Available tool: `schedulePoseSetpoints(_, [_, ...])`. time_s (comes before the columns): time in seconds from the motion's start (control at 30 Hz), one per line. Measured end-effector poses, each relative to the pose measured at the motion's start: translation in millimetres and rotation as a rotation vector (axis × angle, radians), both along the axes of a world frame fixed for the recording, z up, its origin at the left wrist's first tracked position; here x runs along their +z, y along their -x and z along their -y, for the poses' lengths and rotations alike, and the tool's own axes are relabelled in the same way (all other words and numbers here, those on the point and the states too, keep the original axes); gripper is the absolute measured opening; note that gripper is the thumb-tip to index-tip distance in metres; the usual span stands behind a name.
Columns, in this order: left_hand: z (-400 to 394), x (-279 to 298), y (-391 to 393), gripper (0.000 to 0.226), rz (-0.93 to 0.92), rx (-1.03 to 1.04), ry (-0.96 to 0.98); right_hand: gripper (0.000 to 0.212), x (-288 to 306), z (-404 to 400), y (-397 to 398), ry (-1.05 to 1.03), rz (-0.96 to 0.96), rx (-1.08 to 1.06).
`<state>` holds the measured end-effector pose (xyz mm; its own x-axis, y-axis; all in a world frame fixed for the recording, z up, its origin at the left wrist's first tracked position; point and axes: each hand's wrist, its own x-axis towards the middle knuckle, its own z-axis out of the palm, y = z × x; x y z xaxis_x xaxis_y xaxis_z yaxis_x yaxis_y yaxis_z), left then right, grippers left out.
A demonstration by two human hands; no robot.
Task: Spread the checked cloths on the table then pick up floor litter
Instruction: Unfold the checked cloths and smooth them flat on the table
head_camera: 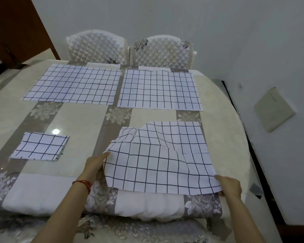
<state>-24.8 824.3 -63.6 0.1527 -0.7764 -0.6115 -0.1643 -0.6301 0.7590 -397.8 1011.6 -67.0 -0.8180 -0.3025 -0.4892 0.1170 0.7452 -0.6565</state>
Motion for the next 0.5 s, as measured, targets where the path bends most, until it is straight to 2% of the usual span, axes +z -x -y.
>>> schedulePoseSetpoints(0.07, [10.6, 2.0, 5.2, 0.062, -0.008, 0.034, 0.002, 0.023, 3.4, 8.3, 2.7, -0.006, 0.000, 0.023])
schedulePoseSetpoints(0.2, [36.3, 3.6, 8.3, 0.052, 0.097, 0.027, 0.025, 0.031, 10.9, 25.2, 8.0, -0.010, -0.028, 0.072])
schedulePoseSetpoints(0.33, [63.8, -3.6, 15.9, 0.046, 0.146, 0.012, 0.020, 0.031, 11.2, 43.1, 15.5, -0.021, -0.060, 0.113])
schedulePoseSetpoints(0.5, [82.6, 5.4, 37.8, 0.066, 0.138, -0.058, 0.001, 0.021, 2.6, 49.7, 18.0, -0.085, -0.125, 0.173])
